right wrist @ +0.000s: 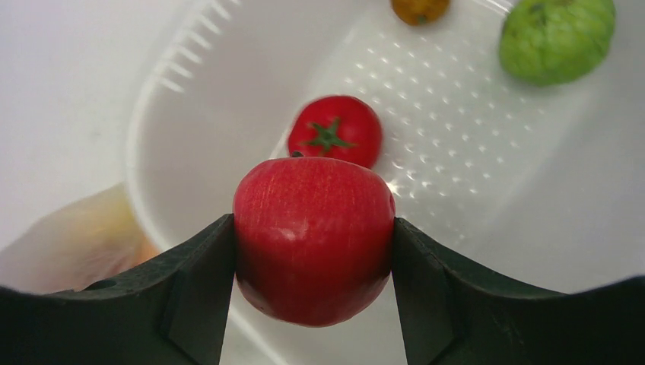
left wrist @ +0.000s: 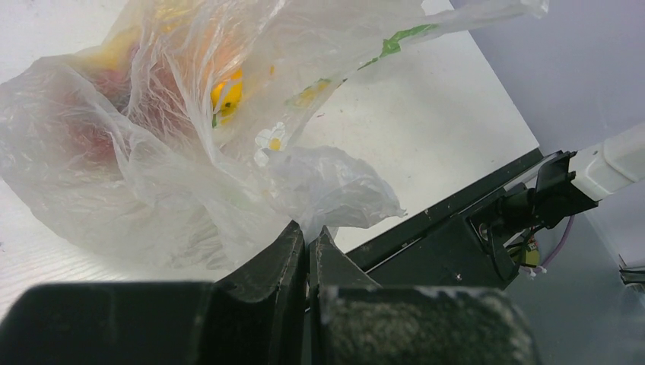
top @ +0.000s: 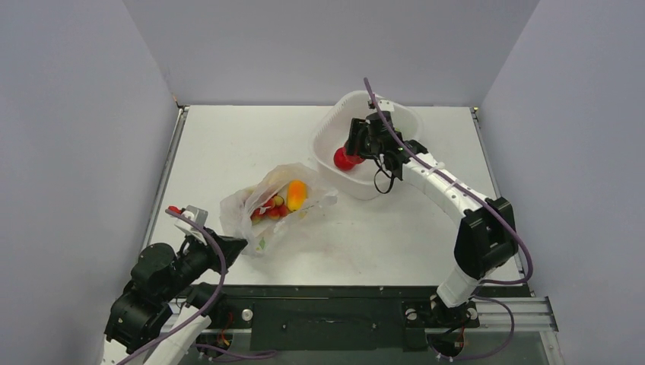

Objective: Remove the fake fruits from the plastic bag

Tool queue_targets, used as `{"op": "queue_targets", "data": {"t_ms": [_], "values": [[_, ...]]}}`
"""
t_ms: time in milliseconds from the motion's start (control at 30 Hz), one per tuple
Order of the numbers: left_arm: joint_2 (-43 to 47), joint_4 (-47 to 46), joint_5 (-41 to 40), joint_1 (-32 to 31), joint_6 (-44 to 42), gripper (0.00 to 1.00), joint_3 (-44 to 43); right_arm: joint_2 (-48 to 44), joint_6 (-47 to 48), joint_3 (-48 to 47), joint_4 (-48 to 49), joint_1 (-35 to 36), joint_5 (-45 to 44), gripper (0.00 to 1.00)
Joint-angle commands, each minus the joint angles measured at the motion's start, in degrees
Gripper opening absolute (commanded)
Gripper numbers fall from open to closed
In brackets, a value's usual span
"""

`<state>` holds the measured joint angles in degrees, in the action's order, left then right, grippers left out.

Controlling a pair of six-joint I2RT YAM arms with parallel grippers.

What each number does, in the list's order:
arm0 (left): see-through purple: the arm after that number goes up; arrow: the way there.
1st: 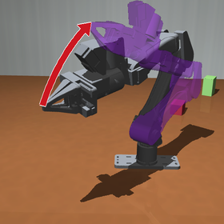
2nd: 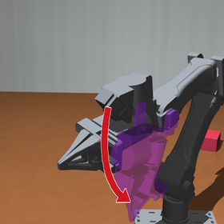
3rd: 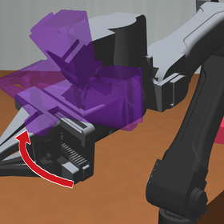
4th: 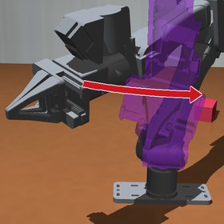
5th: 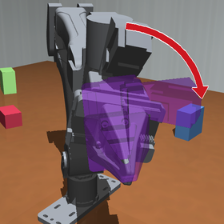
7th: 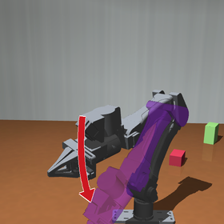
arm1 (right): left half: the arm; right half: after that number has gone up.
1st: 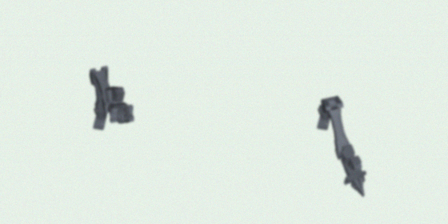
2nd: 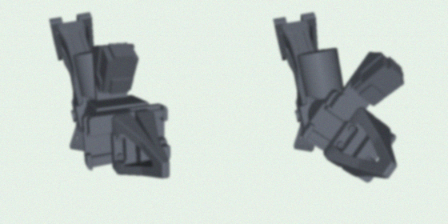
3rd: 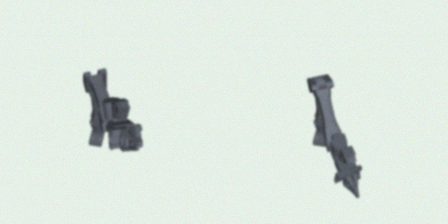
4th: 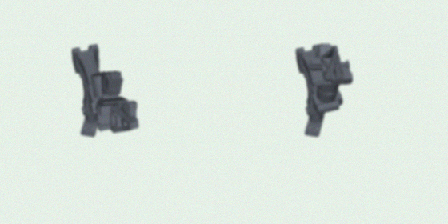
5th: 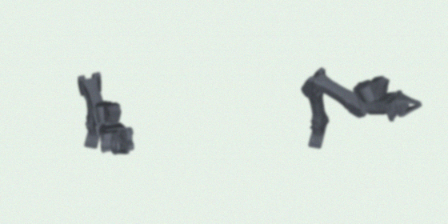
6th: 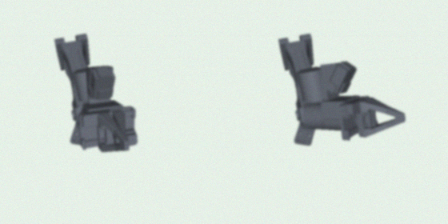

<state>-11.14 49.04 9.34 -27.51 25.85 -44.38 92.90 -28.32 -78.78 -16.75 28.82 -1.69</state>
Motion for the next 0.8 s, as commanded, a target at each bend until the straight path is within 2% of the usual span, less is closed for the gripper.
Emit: {"op": "queue_targets", "data": {"t_ms": [0, 133, 300, 367, 500, 567, 767], "values": [[1.78, -3.57, 1.77, 1.21, -1.15, 0.00, 0.09, 3.06, 3.88, -3.25, -6.95, -0.29, -9.39, 0.01], [2.59, -3.78, 2.58, 2.14, -1.35, 0.00, 0.22, 4.65, 4.21, -2.93, -7.29, -0.31, -9.96, 0.24], [2.61, -4.12, 4.72, 3.71, -1.84, 0.00, 0.26, 4.32, 4.86, -2.04, -7.46, -0.27, -10.85, 0.64], [2.51, -4.25, 5.92, 4.66, -2.23, 0.00, 0.34, 3.59, 5.50, -1.75, -7.40, -0.29, -11.92, 0.74], [2.03, -4.34, 7.83, 6.49, -2.82, 0.00, 0.36, 0.54, 6.37, -1.28, -7.80, -0.18, -13.13, 0.86], [1.75, -4.38, 8.78, 6.99, -3.14, 0.00, 0.35, -0.82, 6.42, -1.10, -8.01, -0.11, -13.16, 0.89], [1.71, -4.18, 9.33, 7.47, -3.47, 0.00, 0.28, -7.72, 7.26, -1.17, -8.14, 2.92, -13.59, 0.91]]}}
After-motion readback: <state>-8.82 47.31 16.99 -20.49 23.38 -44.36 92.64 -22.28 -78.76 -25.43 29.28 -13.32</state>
